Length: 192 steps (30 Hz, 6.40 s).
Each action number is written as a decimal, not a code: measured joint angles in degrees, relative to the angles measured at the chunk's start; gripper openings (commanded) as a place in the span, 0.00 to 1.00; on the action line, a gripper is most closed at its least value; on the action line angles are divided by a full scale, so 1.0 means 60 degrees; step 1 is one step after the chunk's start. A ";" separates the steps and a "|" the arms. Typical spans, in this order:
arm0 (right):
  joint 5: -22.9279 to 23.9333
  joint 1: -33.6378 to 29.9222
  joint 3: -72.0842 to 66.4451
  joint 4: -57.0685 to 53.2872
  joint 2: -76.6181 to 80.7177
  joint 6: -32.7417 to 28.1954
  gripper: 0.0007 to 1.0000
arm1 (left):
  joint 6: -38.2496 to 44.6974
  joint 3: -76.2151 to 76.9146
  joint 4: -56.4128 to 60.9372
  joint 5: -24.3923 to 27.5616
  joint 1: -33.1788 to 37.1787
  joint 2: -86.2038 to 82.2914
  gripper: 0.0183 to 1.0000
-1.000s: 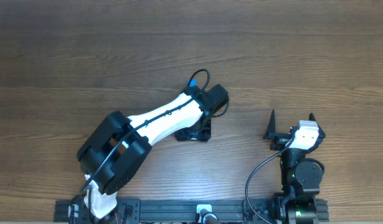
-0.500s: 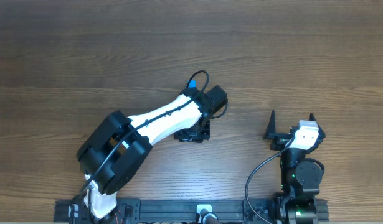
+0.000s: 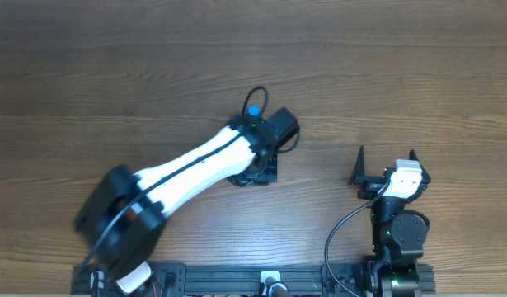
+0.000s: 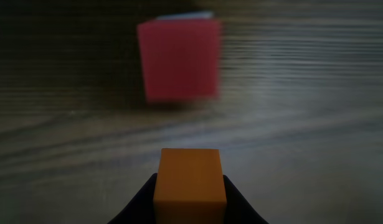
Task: Stack Cubes
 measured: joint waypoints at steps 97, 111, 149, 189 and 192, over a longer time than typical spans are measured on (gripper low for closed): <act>0.0000 0.0000 0.0000 0.0000 0.0000 0.0004 0.99 | 0.0324 0.1552 -0.0386 -0.0433 0.0882 0.1005 0.26; 0.0004 0.0000 0.0000 0.0000 0.0000 0.0004 0.99 | 0.0324 0.1552 -0.0368 -0.0433 0.0878 0.1005 0.27; 0.0004 0.0000 0.0000 0.0000 0.0000 0.0007 0.99 | 0.0459 0.1563 -0.0357 -0.0503 0.0871 0.1122 1.00; 0.0004 0.0000 0.0000 0.0000 0.0000 0.0000 0.99 | 0.0608 0.4841 -0.2718 -0.4040 0.2218 -0.1435 1.00; 0.0004 0.0000 0.0000 0.0000 0.0000 0.0007 0.99 | 0.0637 0.4732 -0.1847 -0.4666 0.2222 -0.2014 1.00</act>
